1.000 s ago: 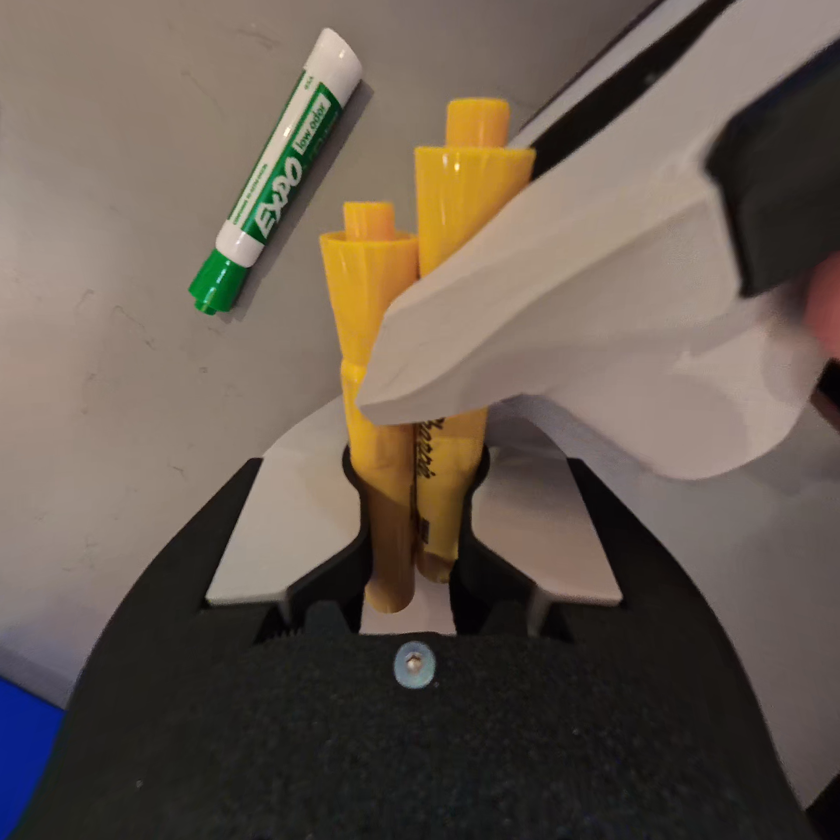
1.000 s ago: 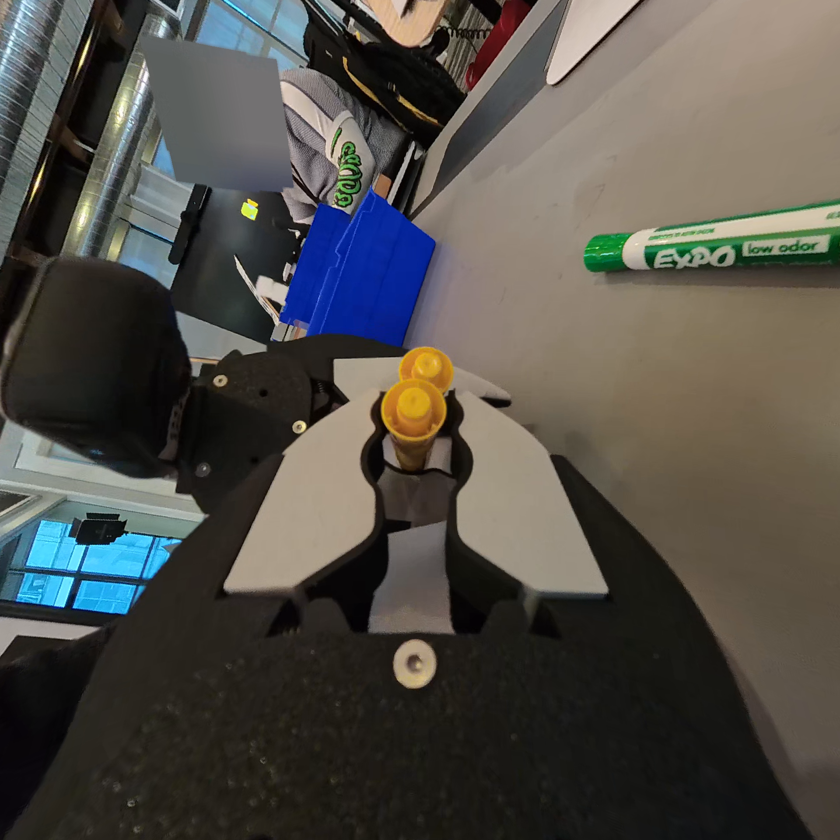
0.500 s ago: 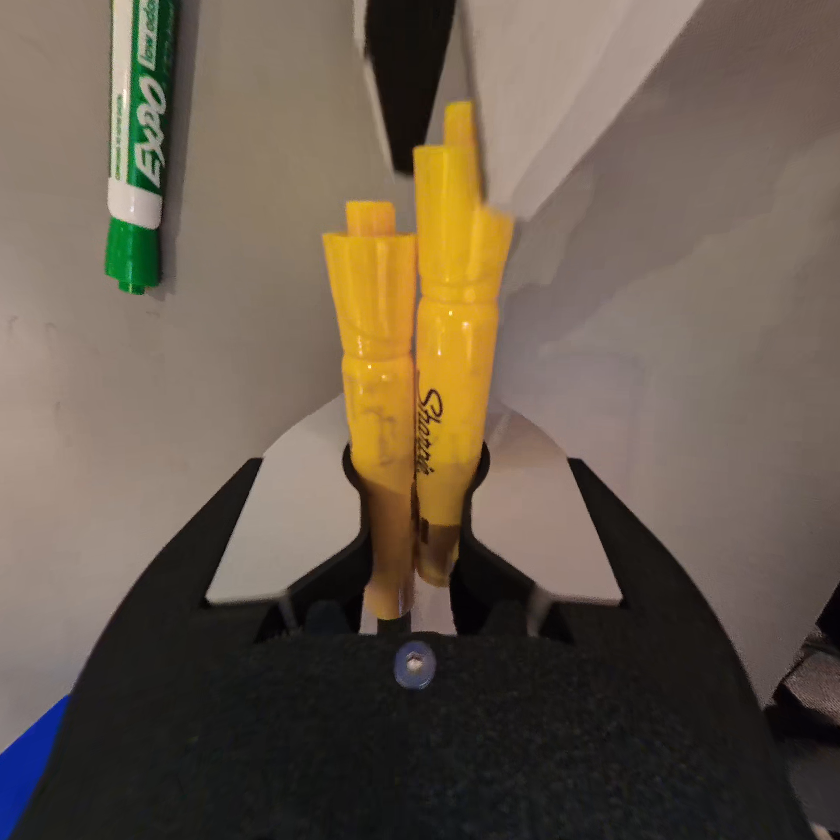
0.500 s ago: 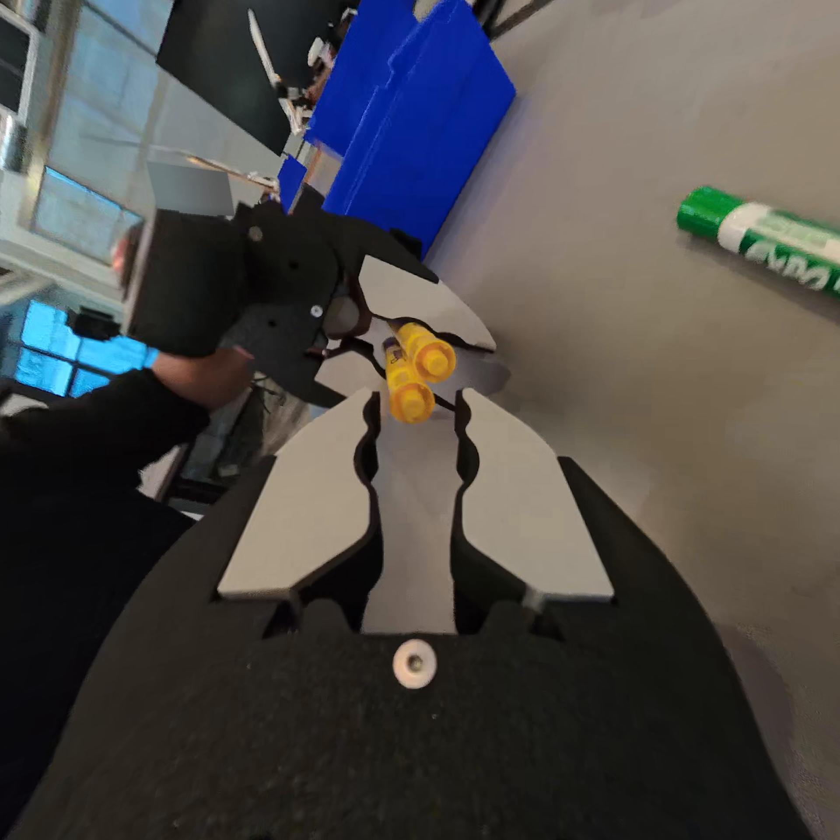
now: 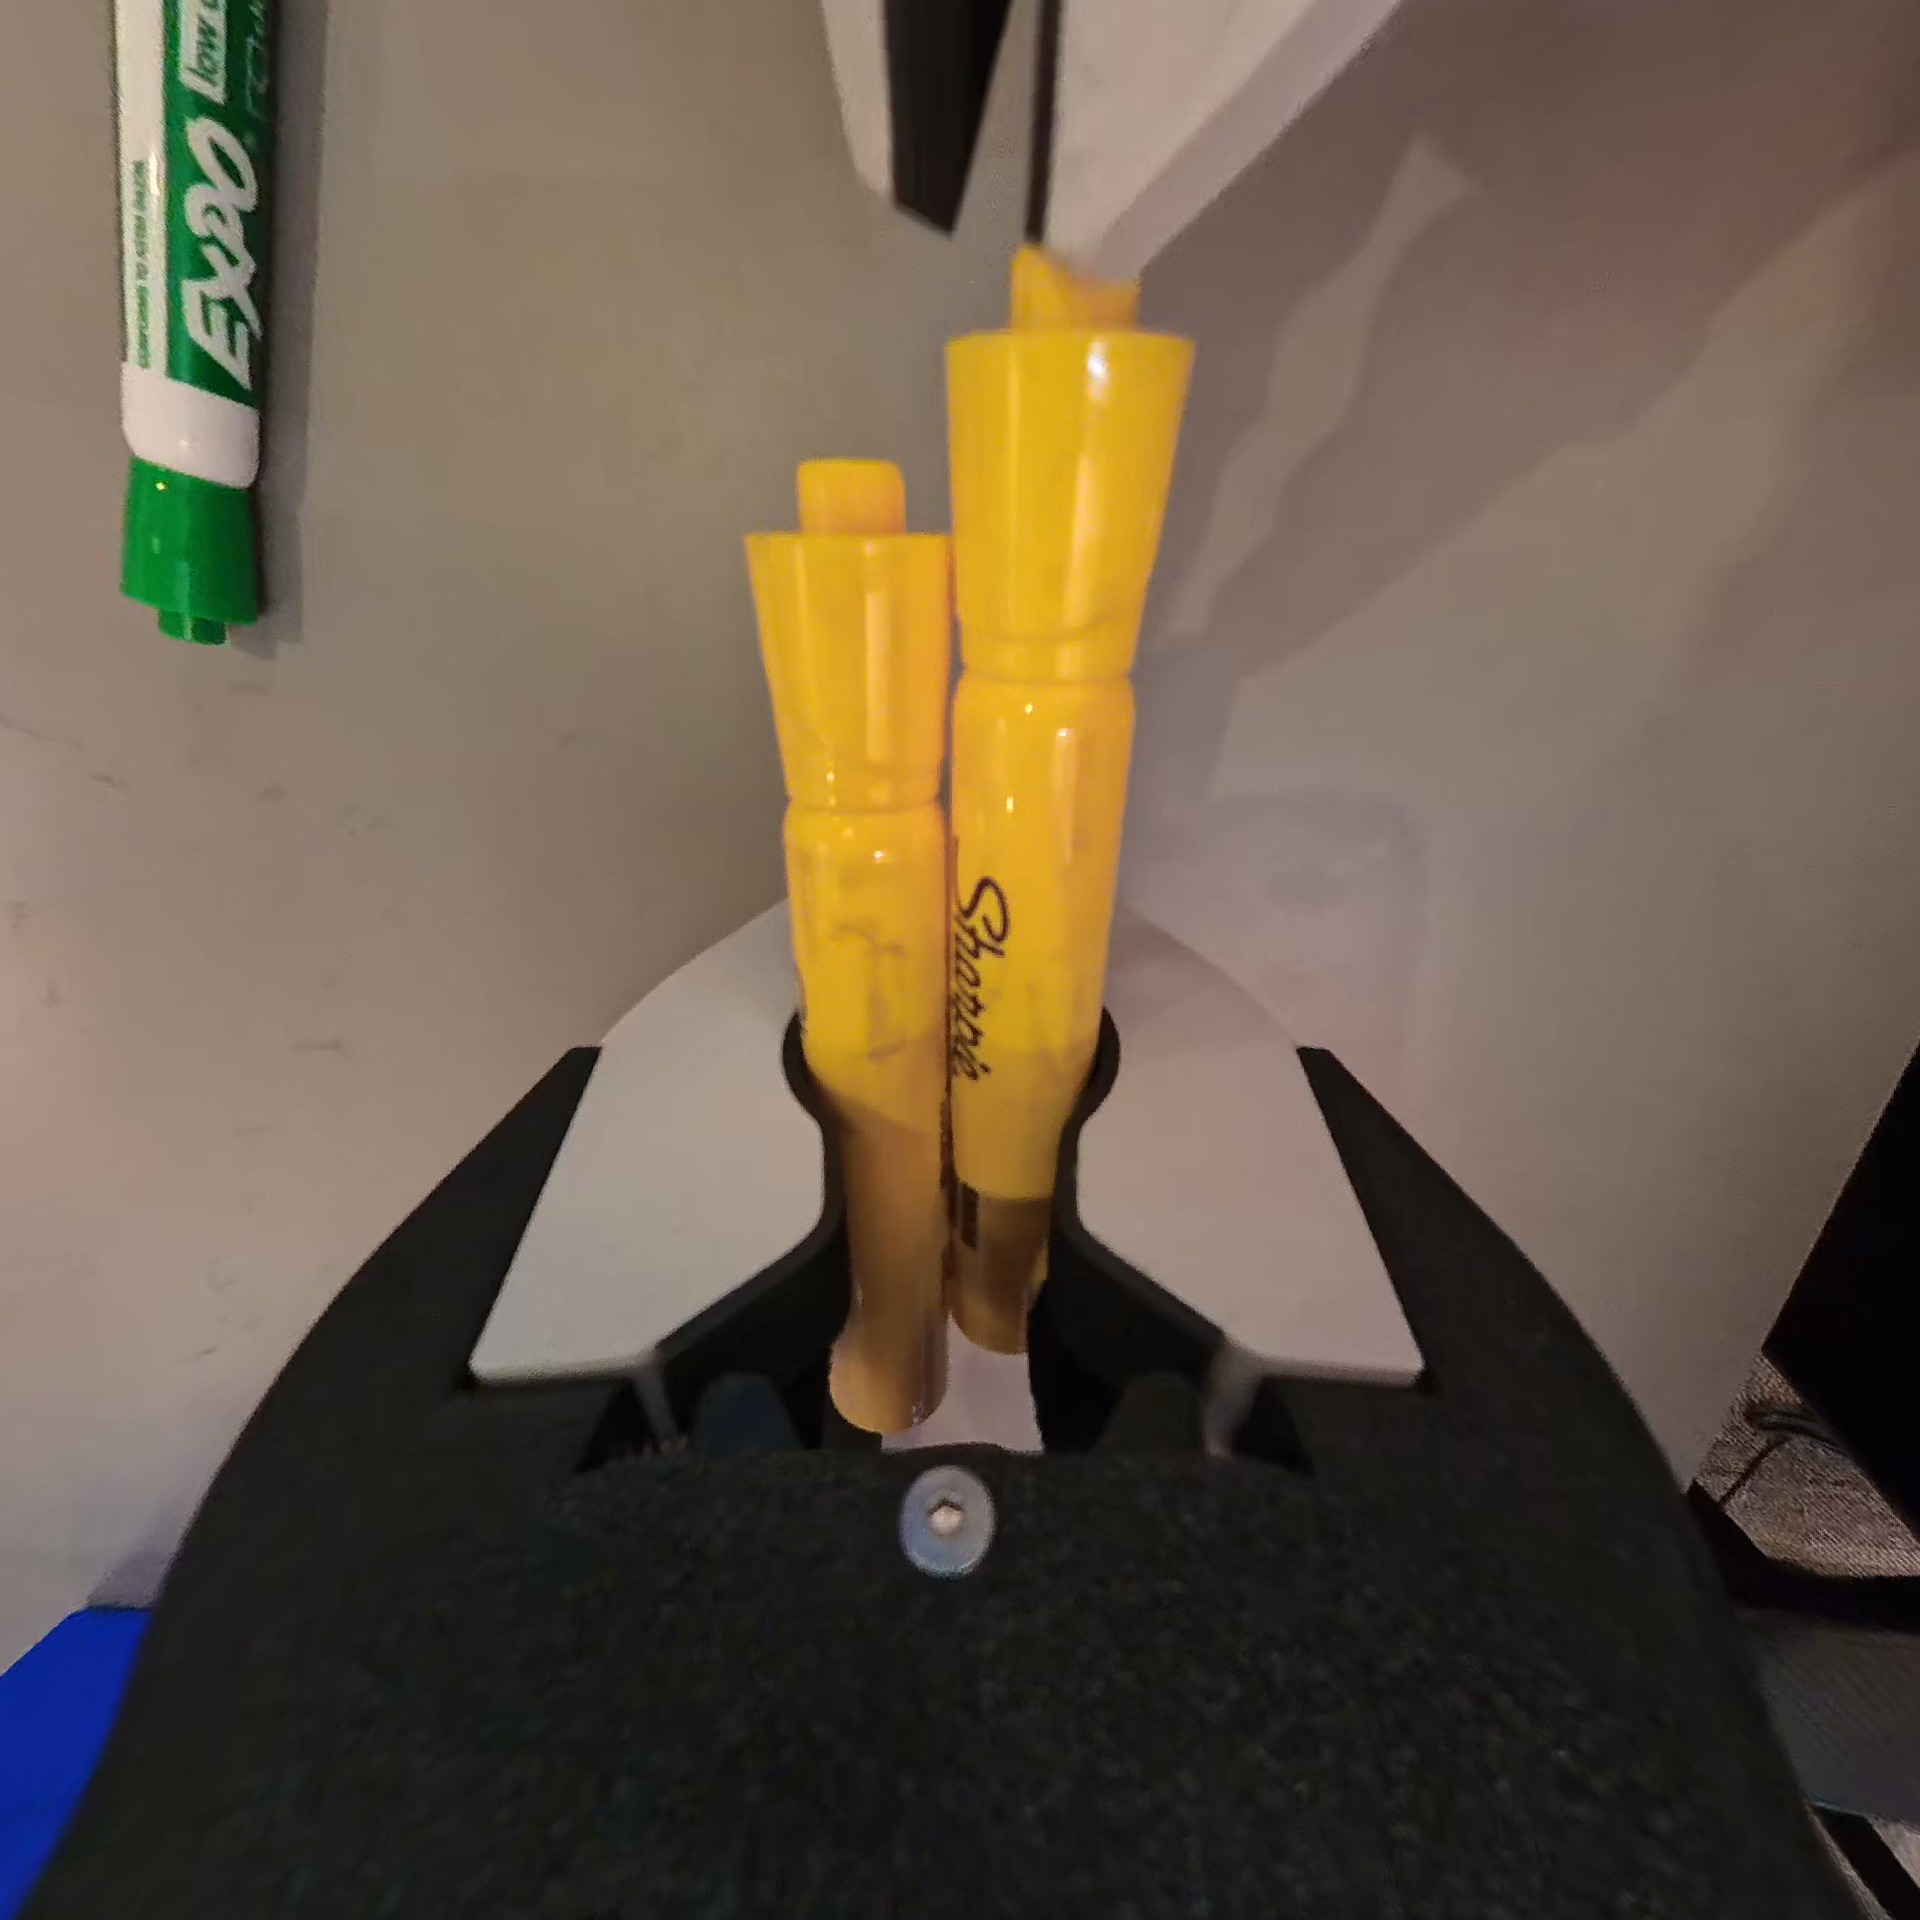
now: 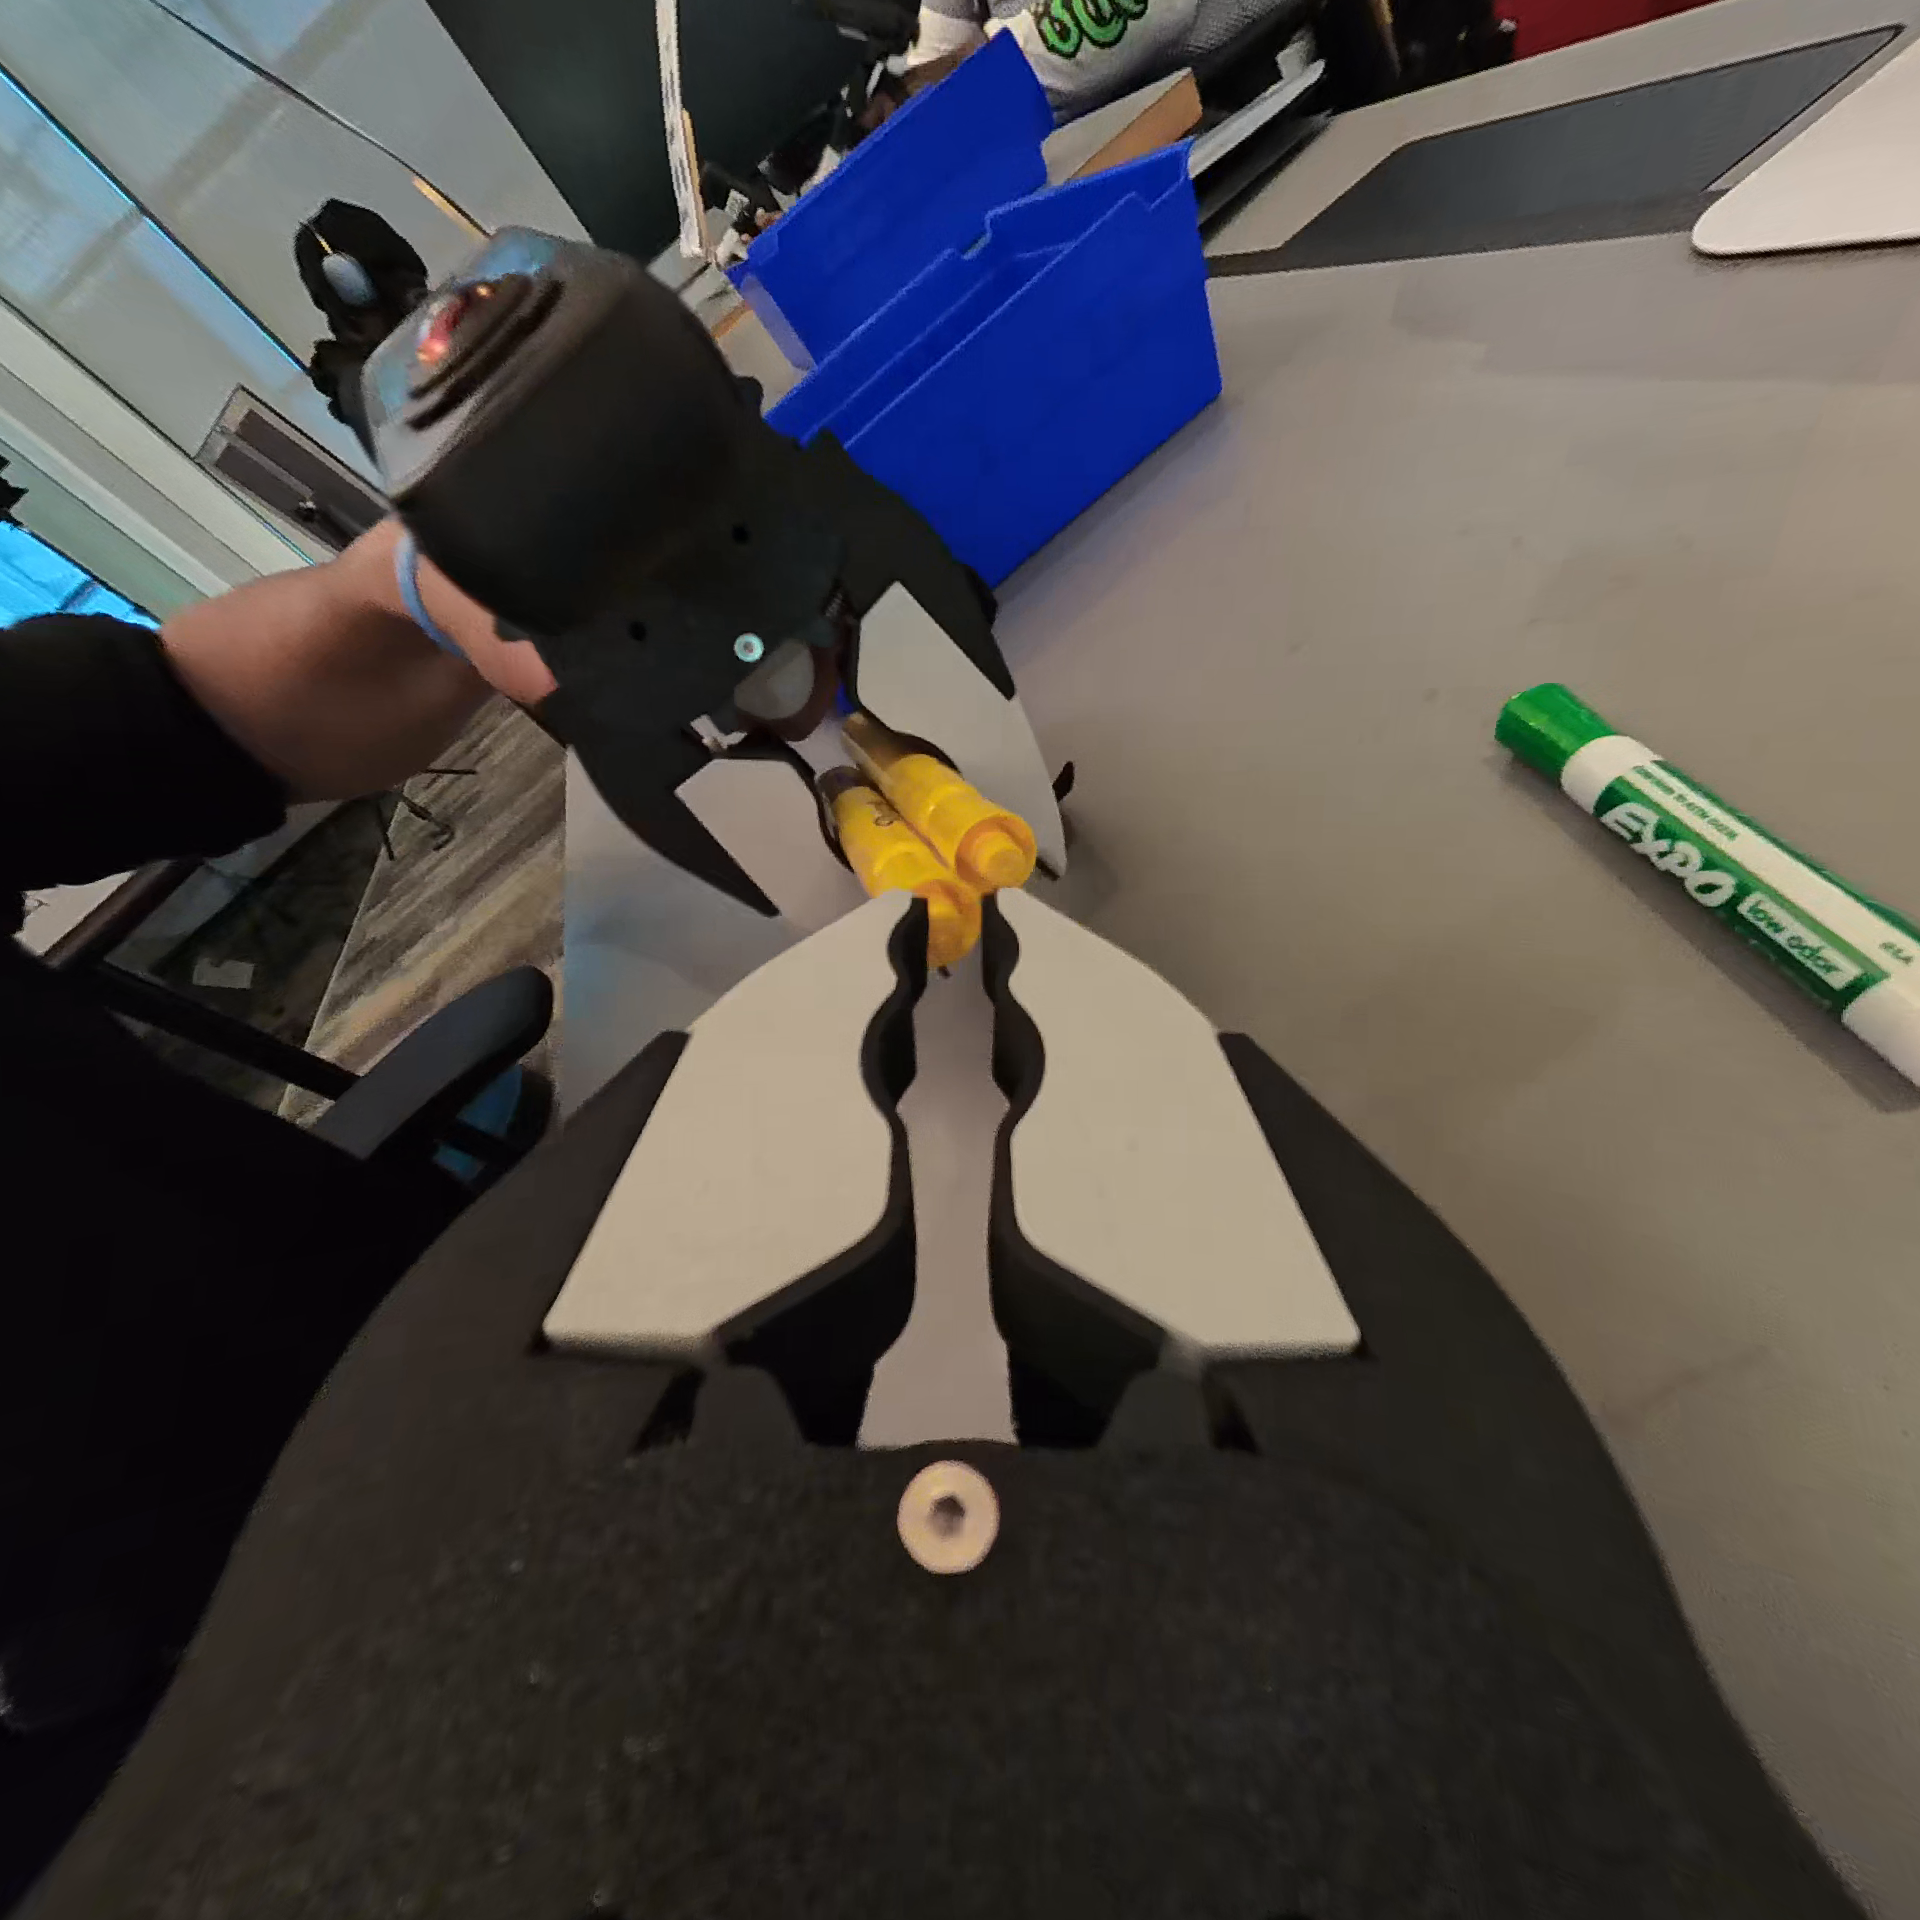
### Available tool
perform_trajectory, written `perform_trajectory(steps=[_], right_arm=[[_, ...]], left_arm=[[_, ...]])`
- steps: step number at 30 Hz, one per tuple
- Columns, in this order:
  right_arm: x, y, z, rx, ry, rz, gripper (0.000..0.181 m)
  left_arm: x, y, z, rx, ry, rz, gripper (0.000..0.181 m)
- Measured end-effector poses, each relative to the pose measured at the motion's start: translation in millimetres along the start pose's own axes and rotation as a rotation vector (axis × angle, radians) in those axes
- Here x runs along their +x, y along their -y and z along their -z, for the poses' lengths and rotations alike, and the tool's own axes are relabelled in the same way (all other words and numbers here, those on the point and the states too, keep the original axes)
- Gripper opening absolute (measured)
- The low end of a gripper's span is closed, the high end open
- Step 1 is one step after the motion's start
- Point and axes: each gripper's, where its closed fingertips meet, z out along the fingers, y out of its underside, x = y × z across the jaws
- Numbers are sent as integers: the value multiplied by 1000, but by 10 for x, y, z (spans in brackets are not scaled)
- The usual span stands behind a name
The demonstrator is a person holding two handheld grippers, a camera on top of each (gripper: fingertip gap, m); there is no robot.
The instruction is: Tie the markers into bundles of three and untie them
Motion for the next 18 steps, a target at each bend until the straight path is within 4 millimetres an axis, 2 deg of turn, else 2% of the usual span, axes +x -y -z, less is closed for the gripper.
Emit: perform_trajectory(steps=[18], right_arm=[[-51,-130,-35,-13,86,-88,3]], left_arm=[[16,-43,-32,-12,4,-2,41]])
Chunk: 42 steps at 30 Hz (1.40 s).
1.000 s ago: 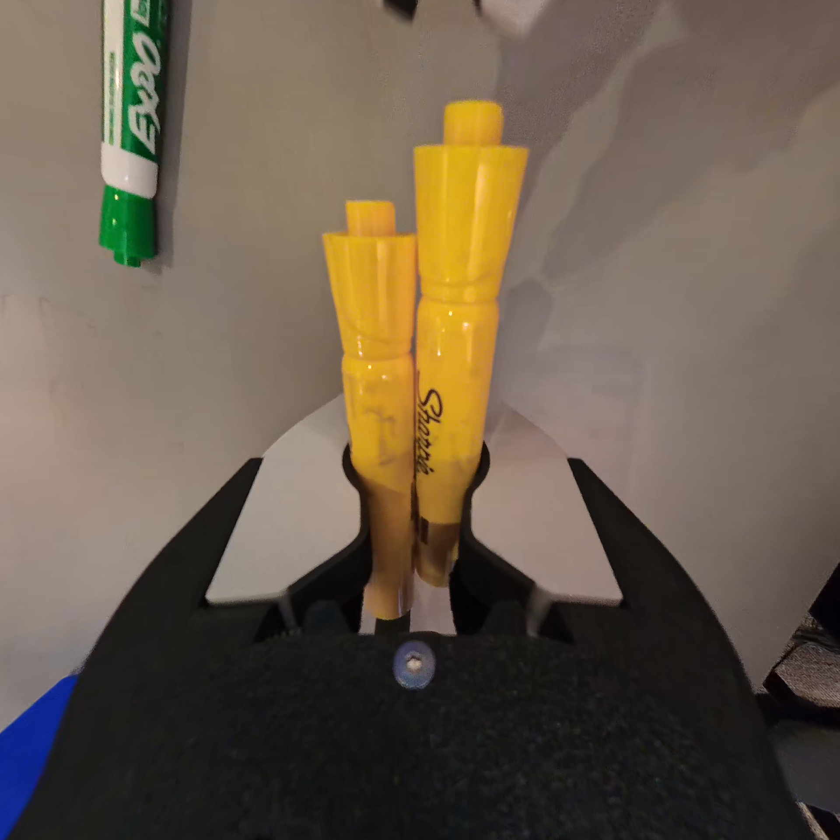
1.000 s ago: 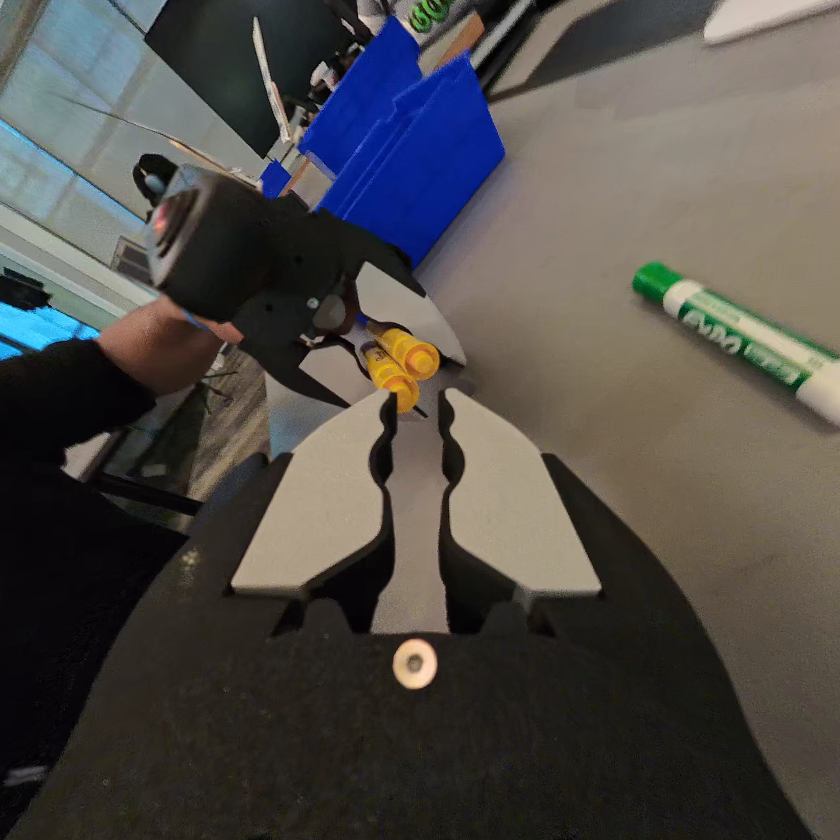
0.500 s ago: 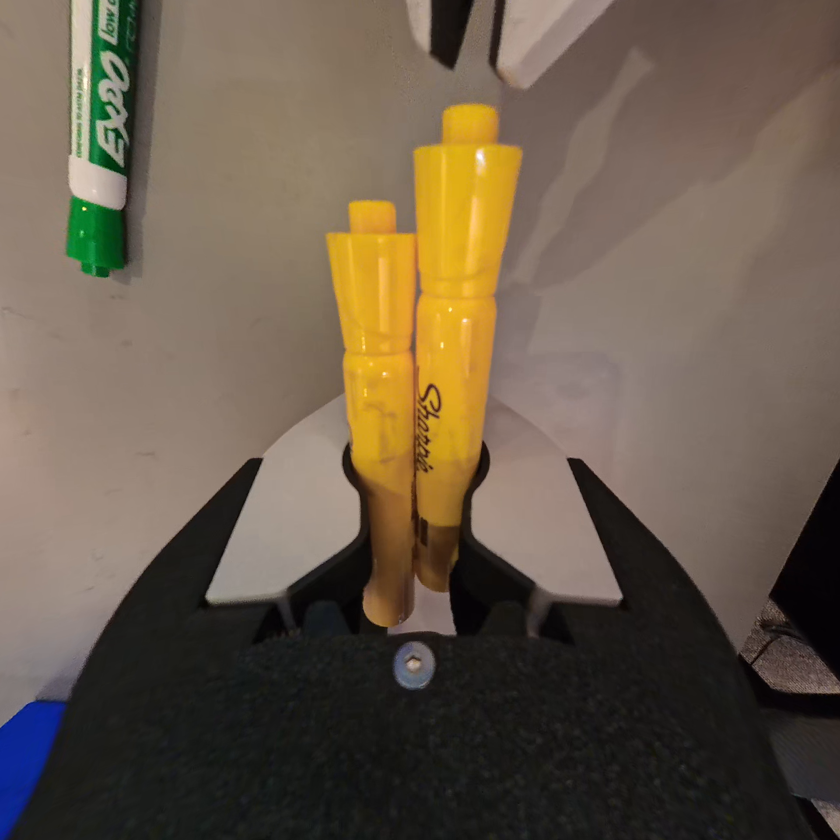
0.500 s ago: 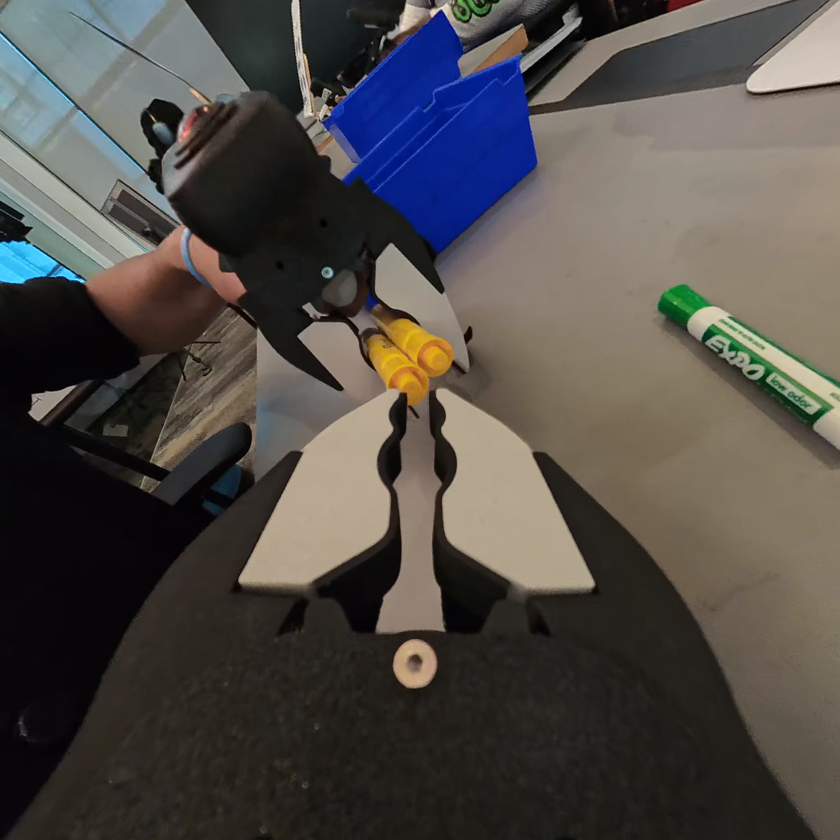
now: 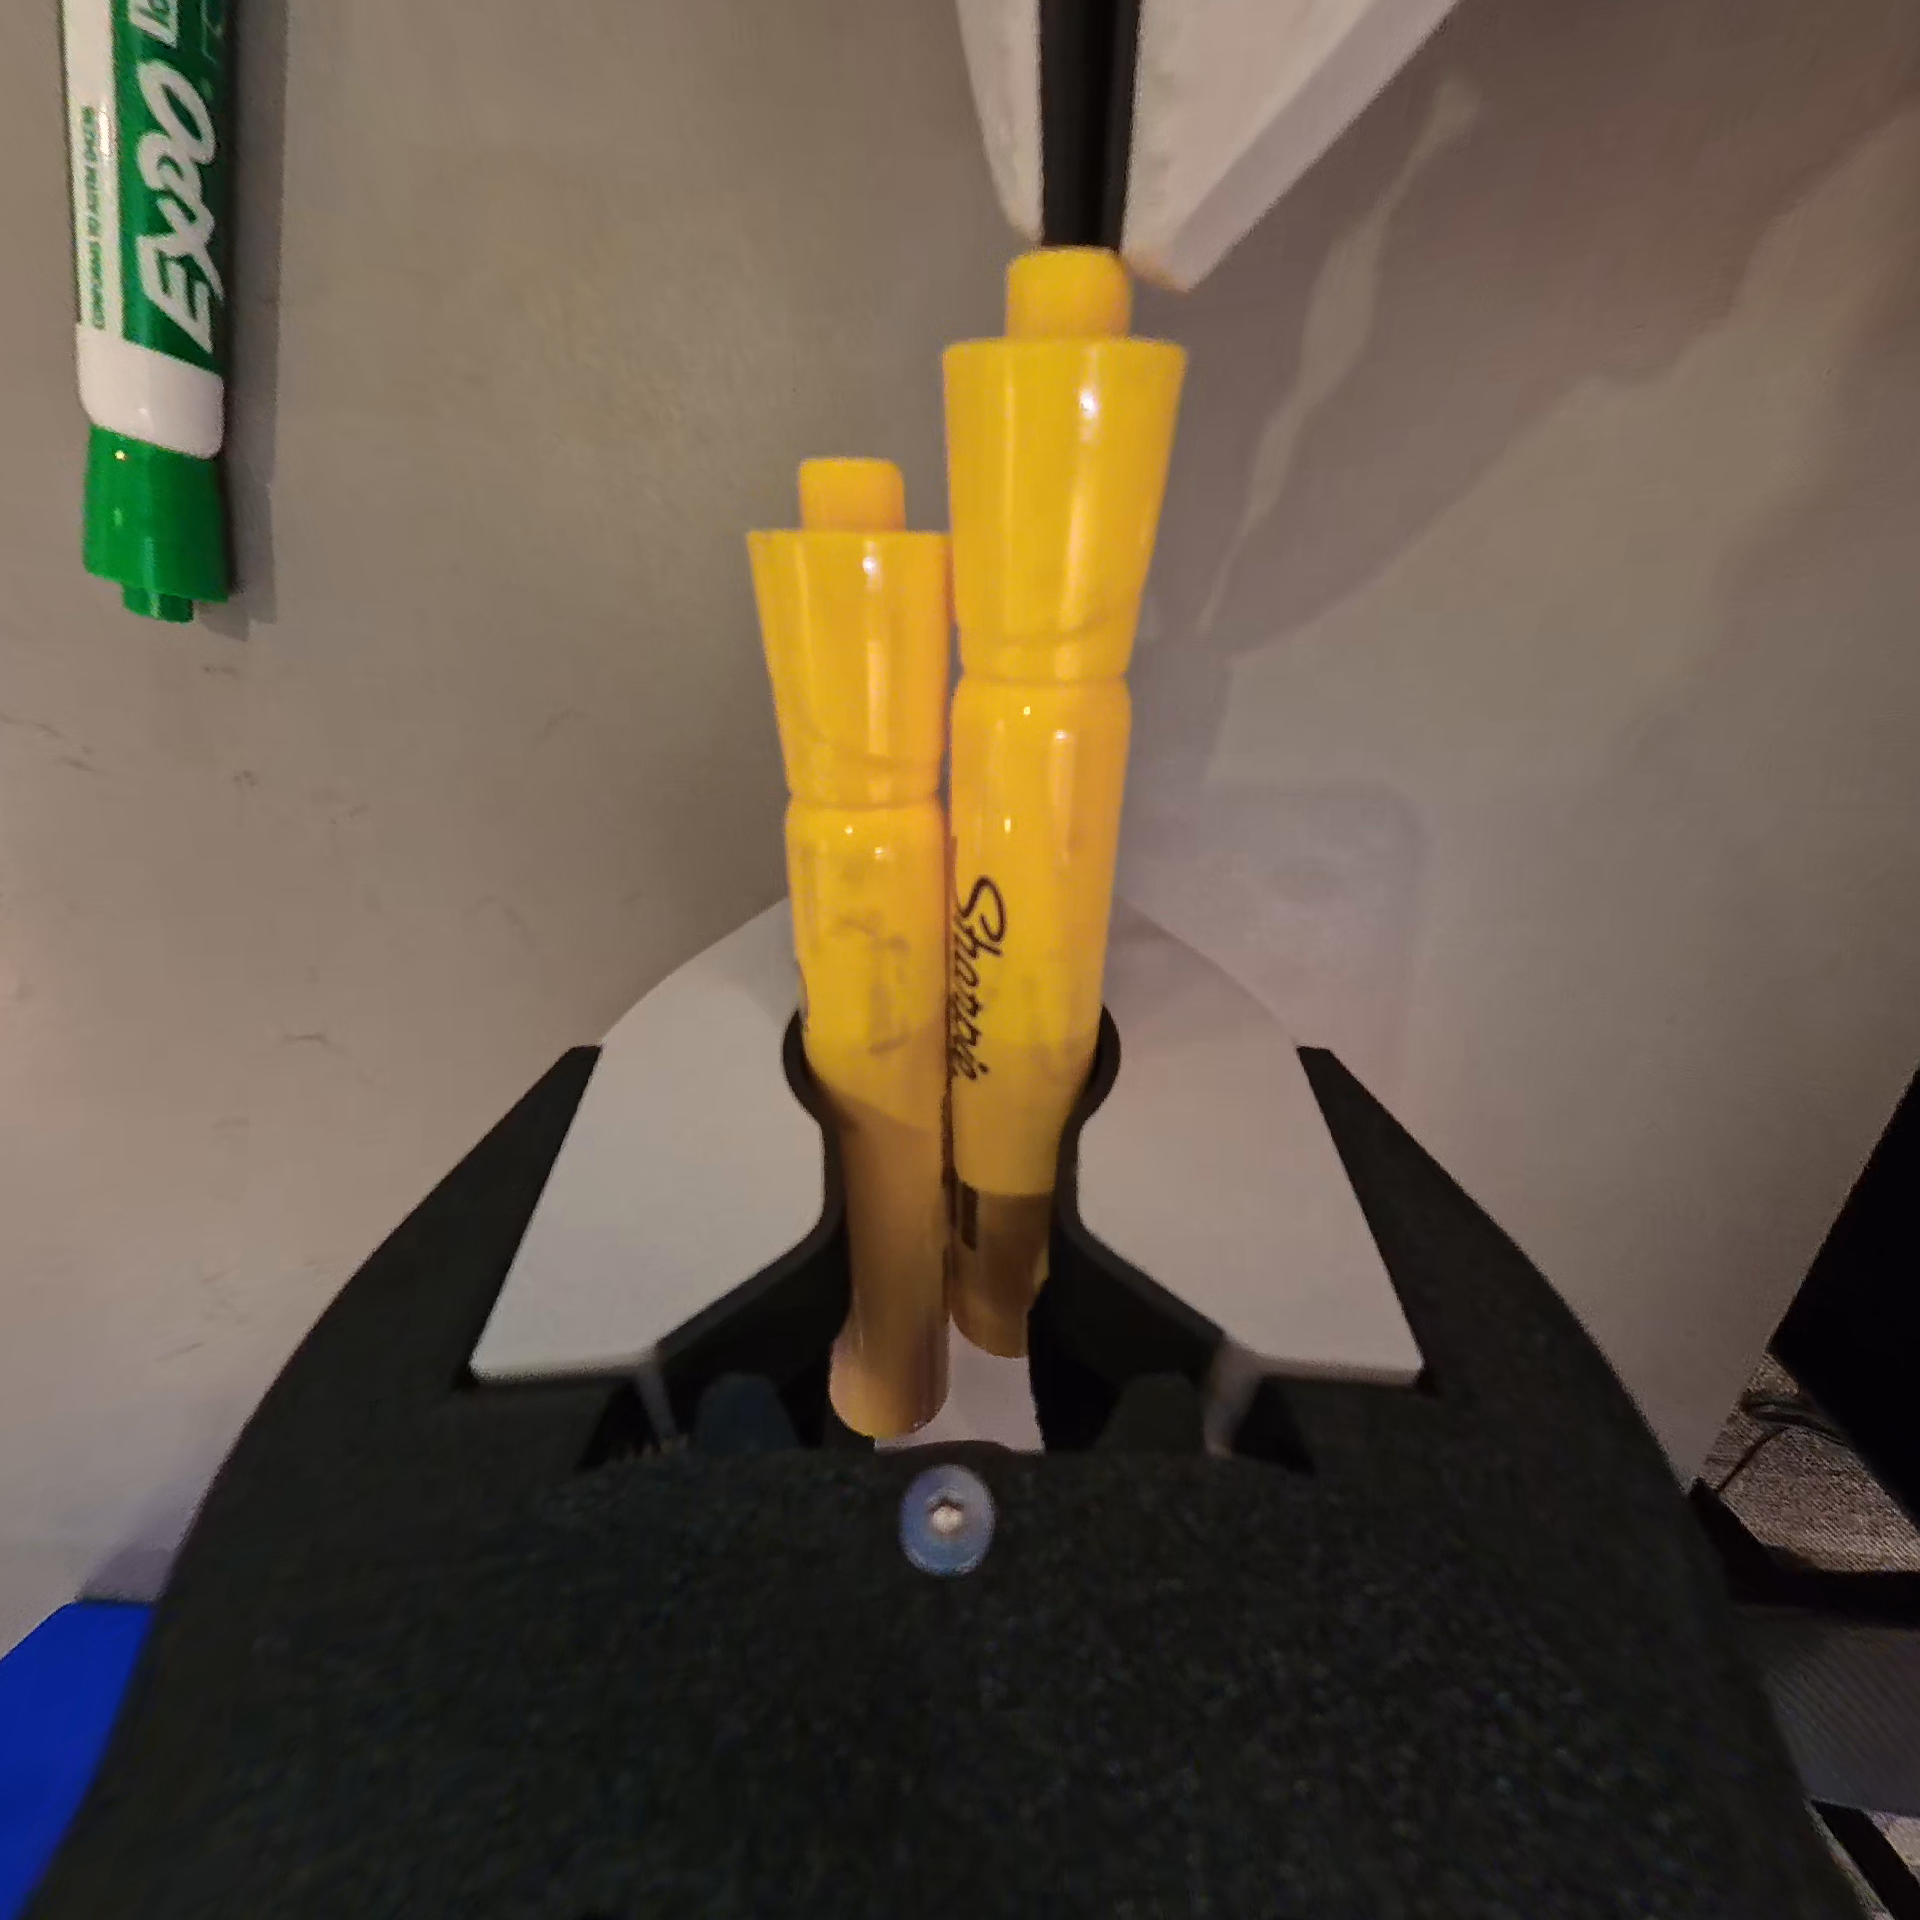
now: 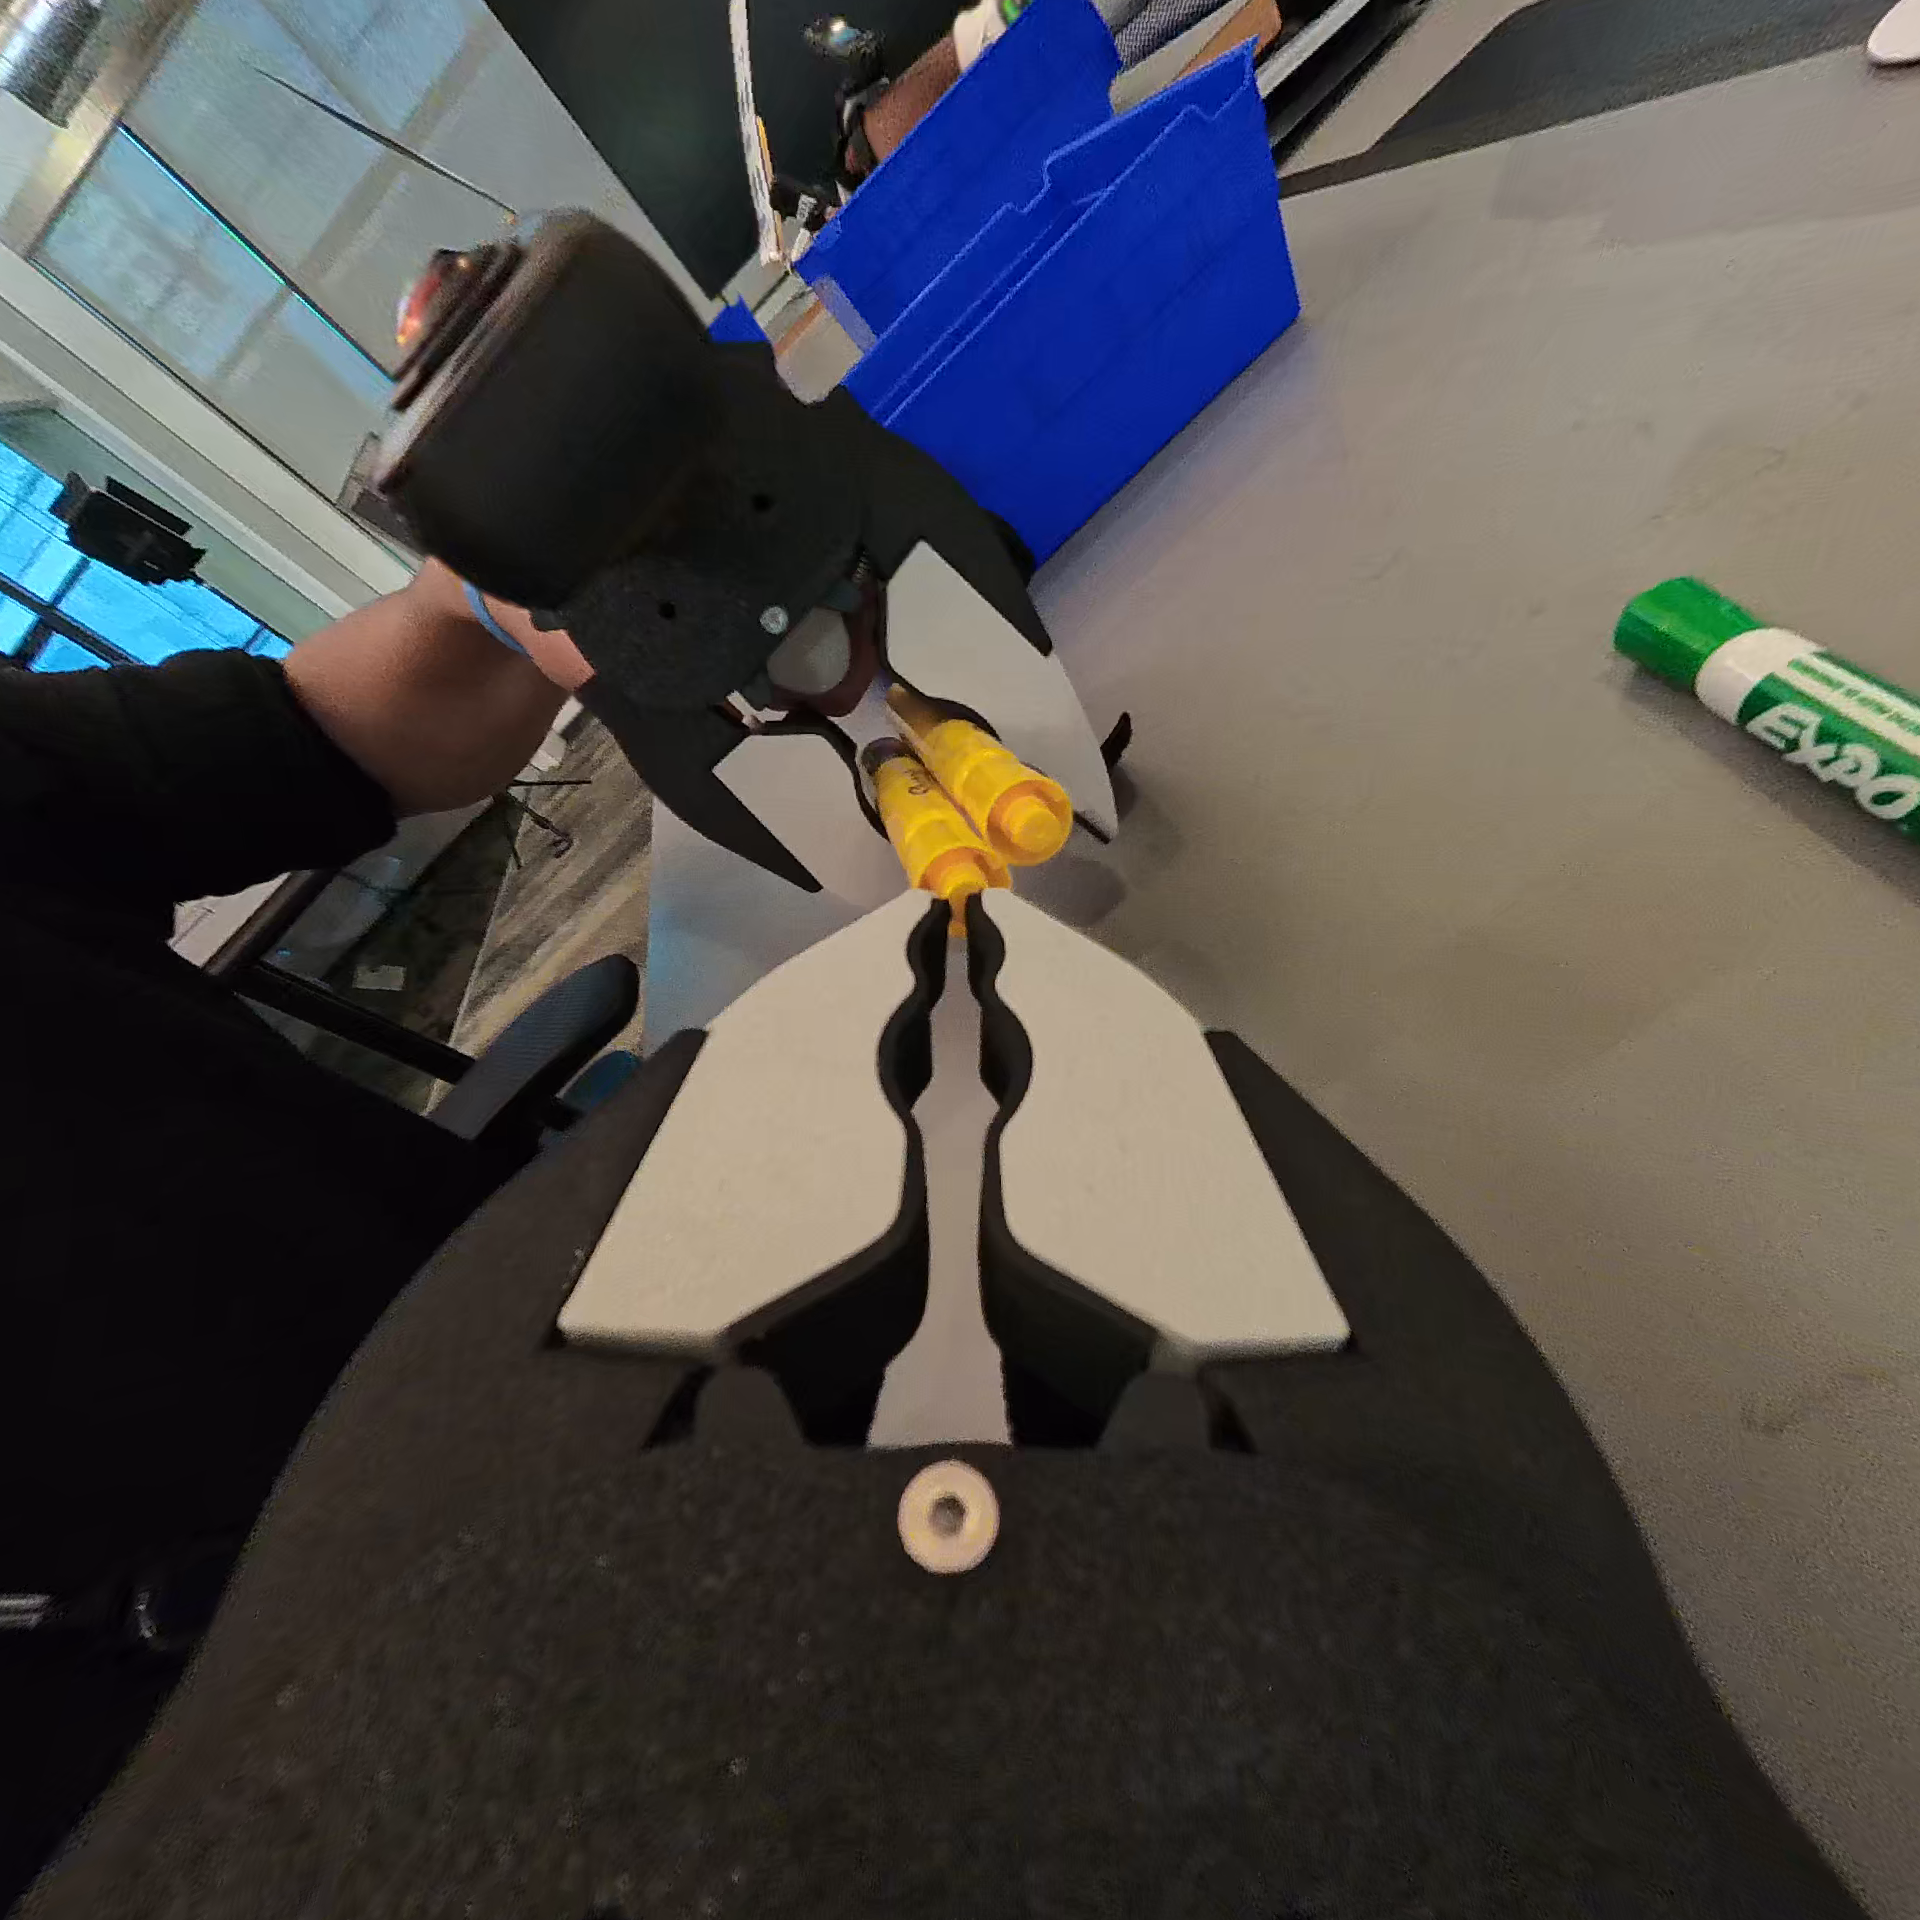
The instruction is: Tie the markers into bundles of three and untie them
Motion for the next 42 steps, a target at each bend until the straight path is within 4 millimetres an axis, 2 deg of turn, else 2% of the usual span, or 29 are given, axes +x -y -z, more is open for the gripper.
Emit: perform_trajectory(steps=[1,6,9,11,13,19,22,24,26,31,42], right_arm=[[8,-3,2,1,7,-16,5],[-22,139,47,92,123,-208,51],[-68,10,-95,-24,149,-256,62],[-97,-57,-162,-90,157,-261,58],[-223,-61,-179,-124,260,-310,54],[-350,-106,-111,-132,440,-395,60],[-423,-183,-149,-154,500,-441,62],[-488,-221,-200,-175,518,-448,56],[-513,-223,-228,-179,520,-458,40],[-472,-232,-264,-170,484,-505,26],[-378,-239,-342,-153,393,-619,21]], left_arm=[[-3,0,-2,3,5,1,41],[42,9,-5,13,-11,6,41],[109,42,3,22,-43,-16,41],[153,54,6,18,-60,-53,41],[226,62,15,21,-102,-91,41],[409,74,114,63,-203,-181,41],[445,83,143,59,-208,-199,41],[482,88,145,46,-214,-218,41],[487,98,140,37,-203,-239,41],[484,91,129,23,-220,-238,41],[418,8,62,-29,-203,-227,42]])
